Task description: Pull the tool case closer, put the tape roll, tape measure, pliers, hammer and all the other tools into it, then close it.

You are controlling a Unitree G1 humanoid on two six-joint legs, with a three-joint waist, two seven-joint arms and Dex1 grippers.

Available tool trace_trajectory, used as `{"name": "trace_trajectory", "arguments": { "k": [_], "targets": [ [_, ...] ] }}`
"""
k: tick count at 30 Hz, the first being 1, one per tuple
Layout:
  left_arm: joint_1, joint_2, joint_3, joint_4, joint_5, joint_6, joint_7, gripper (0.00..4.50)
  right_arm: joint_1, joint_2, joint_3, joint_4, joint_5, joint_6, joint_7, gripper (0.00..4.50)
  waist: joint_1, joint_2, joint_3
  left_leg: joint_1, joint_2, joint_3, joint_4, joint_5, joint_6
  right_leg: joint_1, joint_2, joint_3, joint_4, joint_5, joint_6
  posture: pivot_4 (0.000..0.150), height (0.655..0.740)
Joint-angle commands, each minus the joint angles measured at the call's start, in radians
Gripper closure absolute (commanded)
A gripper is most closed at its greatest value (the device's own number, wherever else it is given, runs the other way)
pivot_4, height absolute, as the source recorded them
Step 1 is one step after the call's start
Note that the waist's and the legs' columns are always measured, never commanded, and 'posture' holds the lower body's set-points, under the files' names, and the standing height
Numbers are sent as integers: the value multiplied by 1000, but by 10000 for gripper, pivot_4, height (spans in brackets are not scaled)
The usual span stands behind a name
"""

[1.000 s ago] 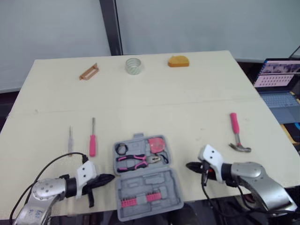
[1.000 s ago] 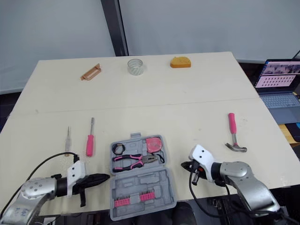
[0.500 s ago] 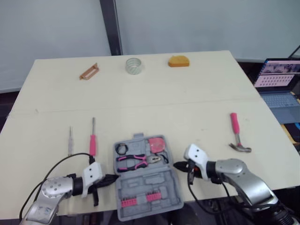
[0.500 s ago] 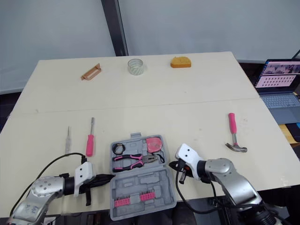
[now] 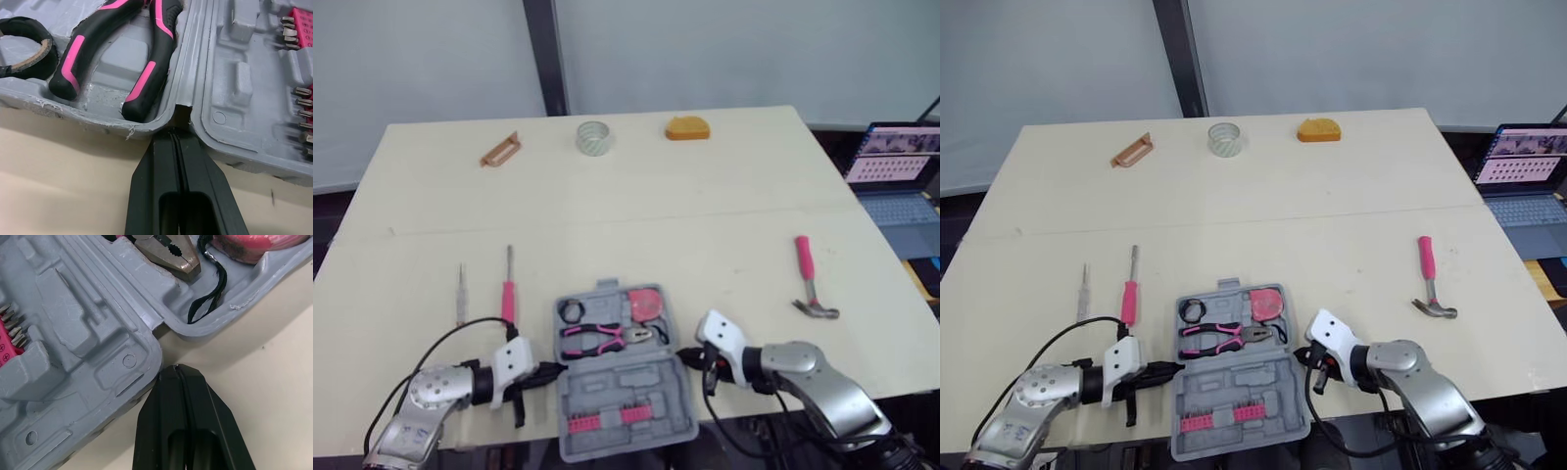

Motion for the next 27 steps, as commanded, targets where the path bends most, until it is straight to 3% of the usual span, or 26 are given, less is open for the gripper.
{"name": "trace_trajectory", "arguments": {
  "k": [1, 27],
  "targets": [
    [-10, -19, -35, -6, 9, -5, 0, 45000, 7, 0, -12, -44, 12, 4, -10, 44622, 0, 0, 0, 0, 0, 0, 0, 0, 0, 0, 0, 0, 0, 0, 0, 1500, 7349],
    [-85, -43, -36, -16, 6, 56, 27, 45000, -42, 38, -26, -4, 6, 9, -64, 44622, -2, 0, 0, 0, 0, 0, 0, 0, 0, 0, 0, 0, 0, 0, 0, 1500, 7349]
  ]
}}
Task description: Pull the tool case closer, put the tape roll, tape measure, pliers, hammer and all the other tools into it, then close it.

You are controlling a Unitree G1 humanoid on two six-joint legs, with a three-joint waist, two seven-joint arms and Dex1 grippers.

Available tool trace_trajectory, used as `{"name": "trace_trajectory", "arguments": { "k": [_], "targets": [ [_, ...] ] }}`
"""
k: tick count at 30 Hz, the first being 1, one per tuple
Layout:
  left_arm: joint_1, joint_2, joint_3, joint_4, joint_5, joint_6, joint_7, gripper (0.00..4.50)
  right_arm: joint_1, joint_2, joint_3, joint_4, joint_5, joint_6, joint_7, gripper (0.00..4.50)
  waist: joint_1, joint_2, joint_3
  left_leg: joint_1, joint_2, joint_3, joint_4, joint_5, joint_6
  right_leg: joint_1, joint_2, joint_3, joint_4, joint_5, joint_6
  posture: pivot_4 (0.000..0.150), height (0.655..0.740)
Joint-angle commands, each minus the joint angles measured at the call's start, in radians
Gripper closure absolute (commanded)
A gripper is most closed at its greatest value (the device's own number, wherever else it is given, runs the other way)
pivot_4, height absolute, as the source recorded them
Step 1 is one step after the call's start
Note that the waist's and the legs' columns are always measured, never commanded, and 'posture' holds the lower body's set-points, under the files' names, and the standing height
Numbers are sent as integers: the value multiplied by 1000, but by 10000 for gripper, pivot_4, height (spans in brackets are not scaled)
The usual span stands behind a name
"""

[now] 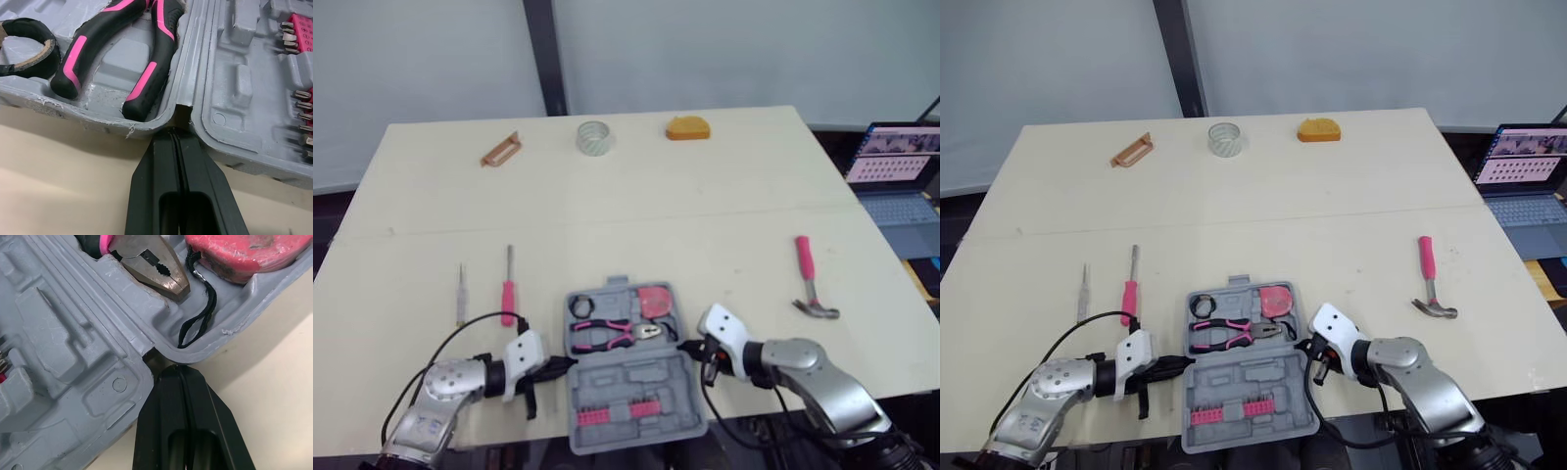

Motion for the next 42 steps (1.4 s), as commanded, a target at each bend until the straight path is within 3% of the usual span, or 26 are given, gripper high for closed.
{"name": "trace_trajectory", "arguments": {
  "k": [1, 42],
  "targets": [
    [-24, -8, -6, -23, -6, 12, 8, 45000, -6, 13, -8, -18, 13, -11, -4, 44622, -1, 0, 0, 0, 0, 0, 0, 0, 0, 0, 0, 0, 0, 0, 0, 1500, 7349],
    [-125, -19, 10, -24, -10, 103, 67, 45000, -94, 94, -21, 71, -27, -8, -88, 44622, -3, 0, 0, -1, 0, 0, 0, 0, 0, -1, 0, 0, 0, 0, 0, 1500, 7349]
  ]
}}
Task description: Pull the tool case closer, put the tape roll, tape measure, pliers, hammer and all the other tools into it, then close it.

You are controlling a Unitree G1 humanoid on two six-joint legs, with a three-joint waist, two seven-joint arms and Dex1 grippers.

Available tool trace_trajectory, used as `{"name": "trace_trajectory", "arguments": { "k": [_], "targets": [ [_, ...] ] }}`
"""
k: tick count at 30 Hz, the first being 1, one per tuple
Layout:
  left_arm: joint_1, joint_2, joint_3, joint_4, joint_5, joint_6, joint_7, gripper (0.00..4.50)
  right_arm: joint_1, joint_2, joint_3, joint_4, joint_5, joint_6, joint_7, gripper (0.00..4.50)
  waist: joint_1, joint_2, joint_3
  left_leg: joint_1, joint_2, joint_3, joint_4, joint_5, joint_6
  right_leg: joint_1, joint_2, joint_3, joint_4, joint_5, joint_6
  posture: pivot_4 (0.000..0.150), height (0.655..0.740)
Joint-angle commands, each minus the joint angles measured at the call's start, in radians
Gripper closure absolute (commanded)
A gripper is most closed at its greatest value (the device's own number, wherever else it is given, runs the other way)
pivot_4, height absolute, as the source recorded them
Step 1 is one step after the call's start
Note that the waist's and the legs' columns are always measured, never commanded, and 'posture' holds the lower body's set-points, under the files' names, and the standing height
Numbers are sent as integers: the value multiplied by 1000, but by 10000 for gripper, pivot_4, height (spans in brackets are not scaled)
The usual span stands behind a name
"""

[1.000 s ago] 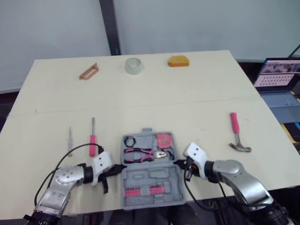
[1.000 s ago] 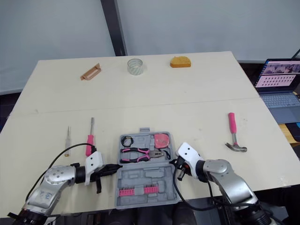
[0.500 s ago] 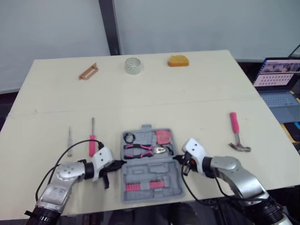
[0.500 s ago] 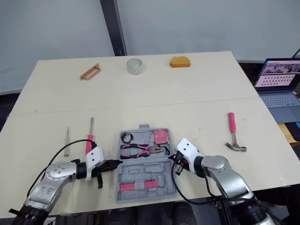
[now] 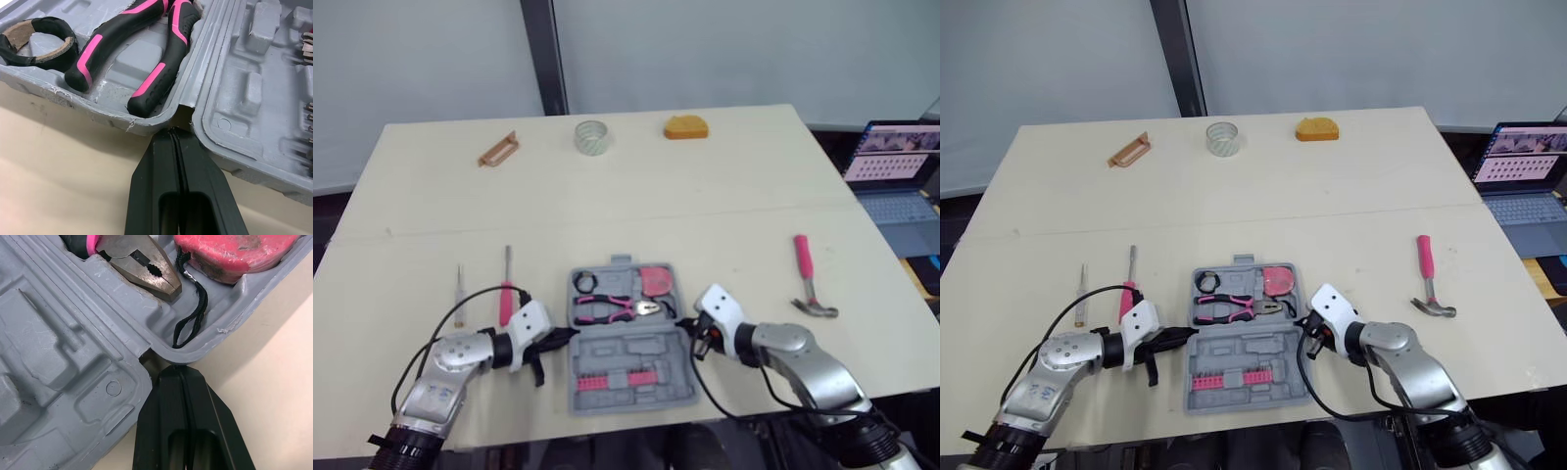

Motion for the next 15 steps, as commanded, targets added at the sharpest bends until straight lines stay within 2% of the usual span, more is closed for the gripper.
{"name": "trace_trajectory", "arguments": {
  "k": [1, 15],
  "targets": [
    [-10, -6, 9, -23, -13, -12, 1, 45000, -9, 13, -4, -21, -1, -10, -13, 44622, 0, 0, 0, 0, 0, 0, 0, 0, 0, 0, 0, 0, 0, 0, 0, 1500, 7349],
    [-29, -7, 18, 6, -11, -24, 17, 45000, -21, 29, -11, -24, -5, -7, -15, 44622, 0, 0, 0, 0, 0, 0, 0, 0, 0, 0, 0, 0, 0, 0, 0, 1500, 7349]
  ]
}}
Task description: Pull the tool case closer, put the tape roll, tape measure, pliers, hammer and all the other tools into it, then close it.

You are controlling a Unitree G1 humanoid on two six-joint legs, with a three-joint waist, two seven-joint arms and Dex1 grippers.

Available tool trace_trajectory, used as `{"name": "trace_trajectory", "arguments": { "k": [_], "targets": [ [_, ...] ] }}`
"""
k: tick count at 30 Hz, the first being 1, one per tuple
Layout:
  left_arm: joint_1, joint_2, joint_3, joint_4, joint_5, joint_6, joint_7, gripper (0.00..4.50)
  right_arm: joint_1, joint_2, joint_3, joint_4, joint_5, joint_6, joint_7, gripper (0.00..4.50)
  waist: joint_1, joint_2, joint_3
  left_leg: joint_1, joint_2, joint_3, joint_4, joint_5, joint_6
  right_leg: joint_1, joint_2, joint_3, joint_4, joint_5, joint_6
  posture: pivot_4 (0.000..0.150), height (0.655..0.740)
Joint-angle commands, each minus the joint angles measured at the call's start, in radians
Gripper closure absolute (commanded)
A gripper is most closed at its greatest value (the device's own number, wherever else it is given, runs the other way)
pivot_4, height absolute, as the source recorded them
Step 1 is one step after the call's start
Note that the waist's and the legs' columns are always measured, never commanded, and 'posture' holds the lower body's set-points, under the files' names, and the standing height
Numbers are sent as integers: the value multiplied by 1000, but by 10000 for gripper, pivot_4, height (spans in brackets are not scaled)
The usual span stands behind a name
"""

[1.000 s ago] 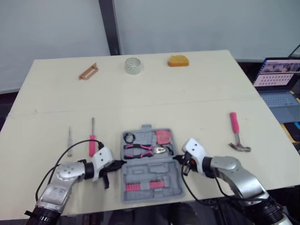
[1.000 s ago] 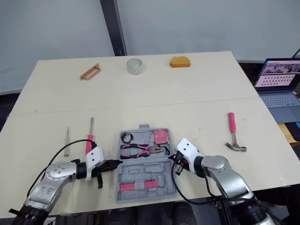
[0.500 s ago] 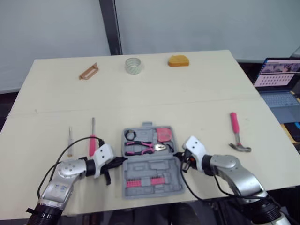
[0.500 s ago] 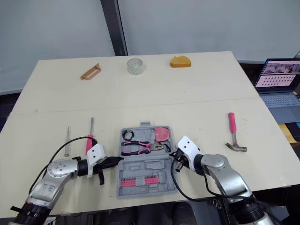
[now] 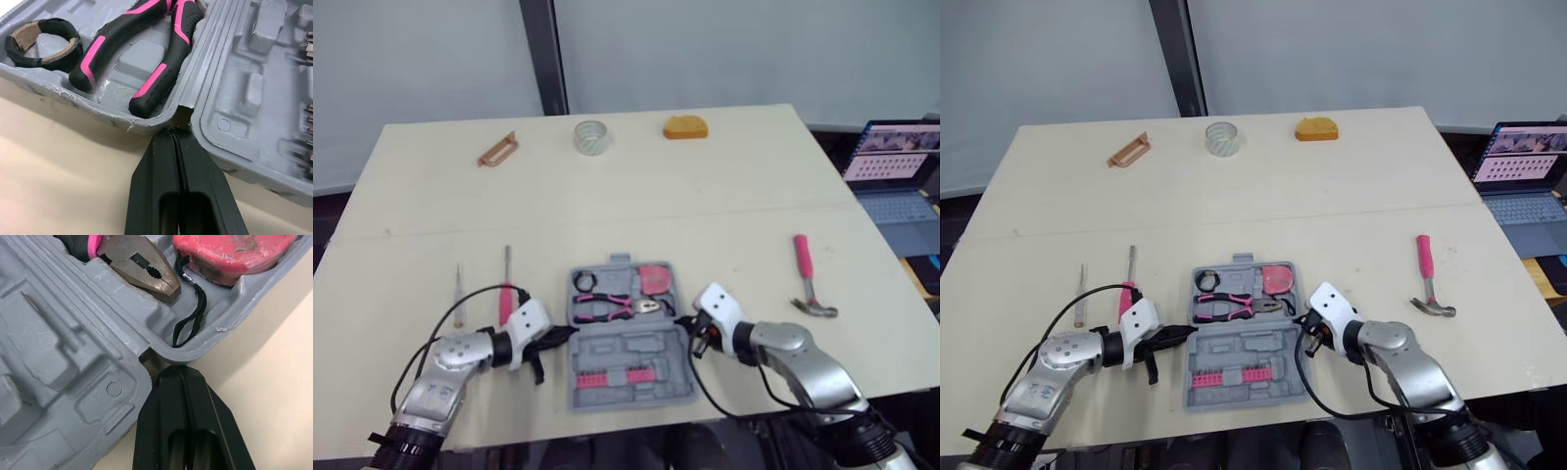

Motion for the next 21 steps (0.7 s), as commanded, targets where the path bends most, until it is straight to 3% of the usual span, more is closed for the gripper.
{"name": "trace_trajectory", "arguments": {
  "k": [1, 21],
  "targets": [
    [-13, -7, 17, -20, -11, -23, 6, 45000, -13, 11, -7, -23, 8, -9, -7, 44622, 0, 0, 0, 0, 0, 0, 0, 0, 0, 0, 0, 0, 0, 0, 0, 1500, 7349],
    [-16, -4, 19, -7, -12, -34, 11, 45000, -11, 4, -1, -7, -2, -19, -1, 44622, 0, 0, 0, 0, 0, 0, 0, 0, 0, 0, 0, 0, 0, 0, 0, 1500, 7349]
  ]
}}
